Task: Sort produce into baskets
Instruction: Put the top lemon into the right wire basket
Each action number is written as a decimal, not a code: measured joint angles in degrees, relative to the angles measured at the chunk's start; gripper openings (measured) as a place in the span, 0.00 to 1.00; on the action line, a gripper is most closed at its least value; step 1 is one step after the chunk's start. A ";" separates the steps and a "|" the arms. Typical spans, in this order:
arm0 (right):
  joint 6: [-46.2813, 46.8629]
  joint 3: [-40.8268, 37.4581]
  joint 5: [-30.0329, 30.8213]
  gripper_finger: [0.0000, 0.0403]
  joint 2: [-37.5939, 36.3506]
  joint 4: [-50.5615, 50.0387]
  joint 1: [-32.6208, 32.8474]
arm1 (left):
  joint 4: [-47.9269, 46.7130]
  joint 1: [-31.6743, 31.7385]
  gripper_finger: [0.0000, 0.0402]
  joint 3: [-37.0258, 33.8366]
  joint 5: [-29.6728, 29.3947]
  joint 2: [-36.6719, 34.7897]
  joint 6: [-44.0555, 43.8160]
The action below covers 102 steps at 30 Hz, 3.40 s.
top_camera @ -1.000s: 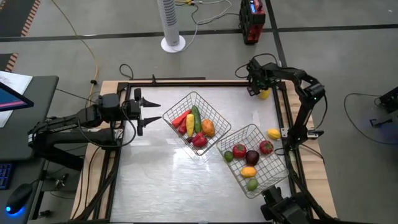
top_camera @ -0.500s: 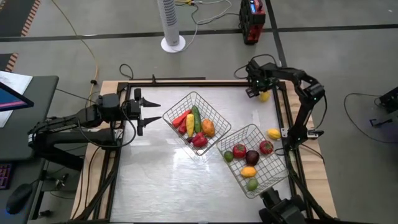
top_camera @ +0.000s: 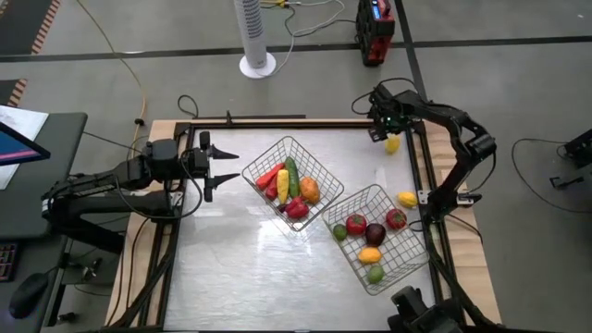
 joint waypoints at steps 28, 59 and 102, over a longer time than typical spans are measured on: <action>13.26 -0.32 -3.56 0.88 4.53 -3.29 -0.05 | -1.82 0.00 0.55 0.00 0.51 -0.04 0.11; 12.21 -0.02 -10.46 0.72 5.09 -5.57 -0.10 | -2.38 0.00 0.55 0.00 0.48 -0.04 0.58; 30.65 6.40 -12.28 0.74 -22.54 -22.00 67.57 | -1.02 0.02 0.55 0.00 -3.54 -0.02 -1.04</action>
